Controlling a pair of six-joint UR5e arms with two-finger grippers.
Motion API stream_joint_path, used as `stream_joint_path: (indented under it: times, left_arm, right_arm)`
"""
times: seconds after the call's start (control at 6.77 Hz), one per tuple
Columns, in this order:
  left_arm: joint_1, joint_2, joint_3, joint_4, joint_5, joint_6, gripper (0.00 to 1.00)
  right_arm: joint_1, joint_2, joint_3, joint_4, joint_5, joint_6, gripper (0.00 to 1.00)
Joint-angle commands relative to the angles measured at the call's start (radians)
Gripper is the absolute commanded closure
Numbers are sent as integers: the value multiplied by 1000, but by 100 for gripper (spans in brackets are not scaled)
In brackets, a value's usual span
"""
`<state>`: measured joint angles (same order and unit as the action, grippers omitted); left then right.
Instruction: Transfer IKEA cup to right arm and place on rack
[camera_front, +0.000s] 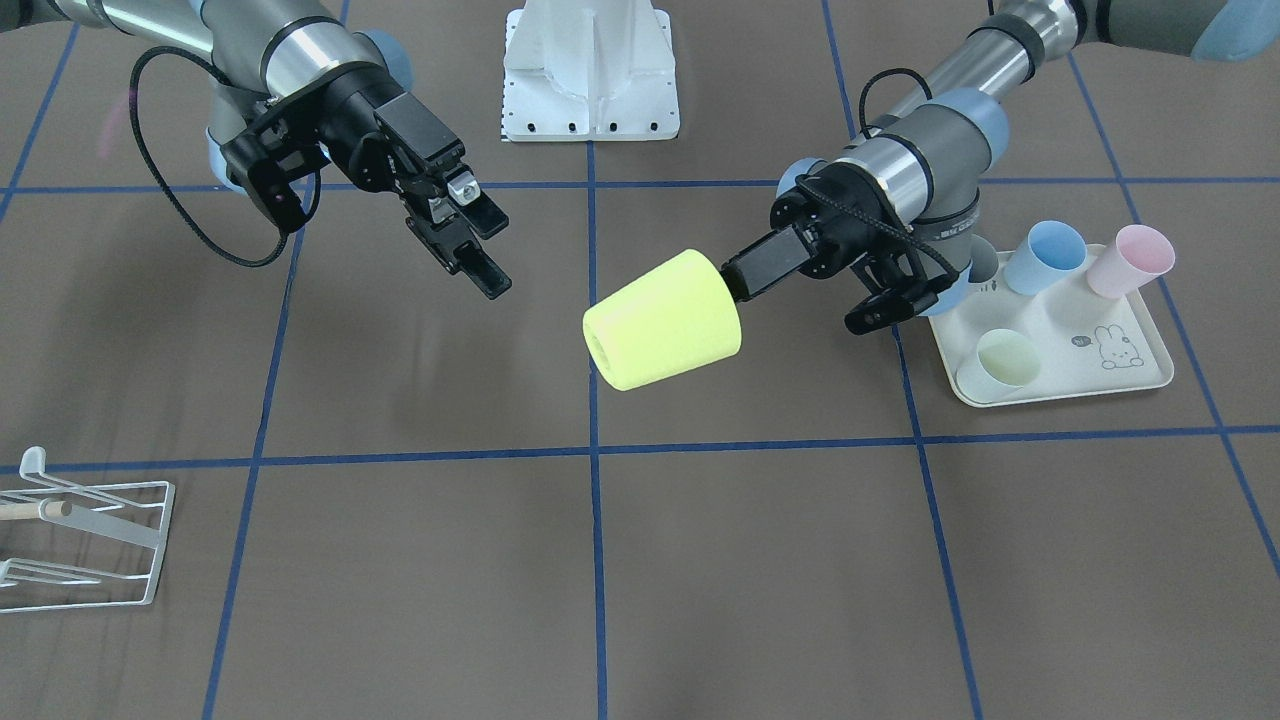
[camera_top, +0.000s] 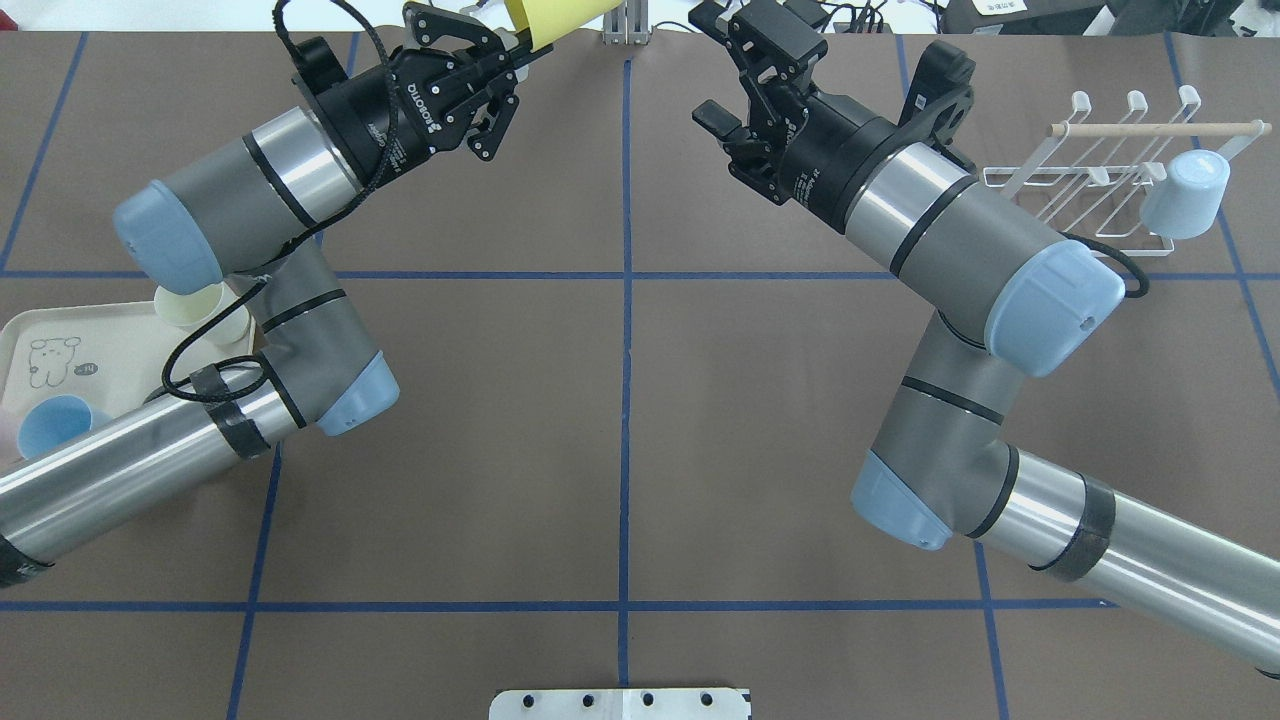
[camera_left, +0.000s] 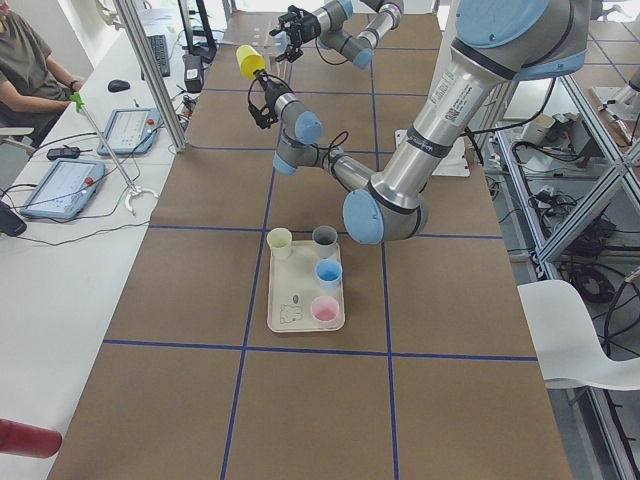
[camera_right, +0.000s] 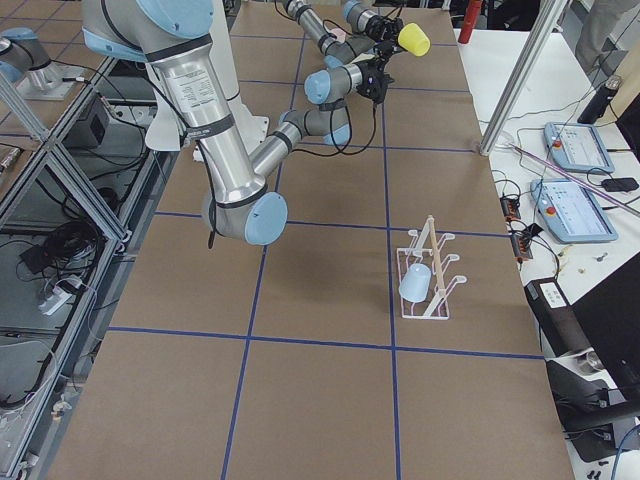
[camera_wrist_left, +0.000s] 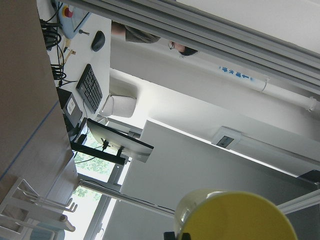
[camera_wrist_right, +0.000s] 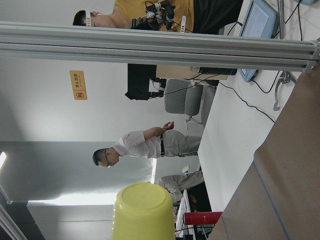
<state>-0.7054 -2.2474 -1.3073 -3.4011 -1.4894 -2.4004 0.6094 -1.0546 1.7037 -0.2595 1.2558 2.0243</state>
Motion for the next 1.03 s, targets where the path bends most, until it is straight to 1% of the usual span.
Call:
stream_joint_path:
  times: [0.0,0.44,0.89]
  left_arm:
    - [41,-46,29,0,1,0,100]
    - [53,-52,37,8,0,6,100]
    - [98,-64,37,9,4,10,100]
  right_arm:
    - [1,4,-10,8,-4,4,0]
    - [1,5,-18,5,-6,-12,0]
    - [1,8,-21,3,-22,-10,0]
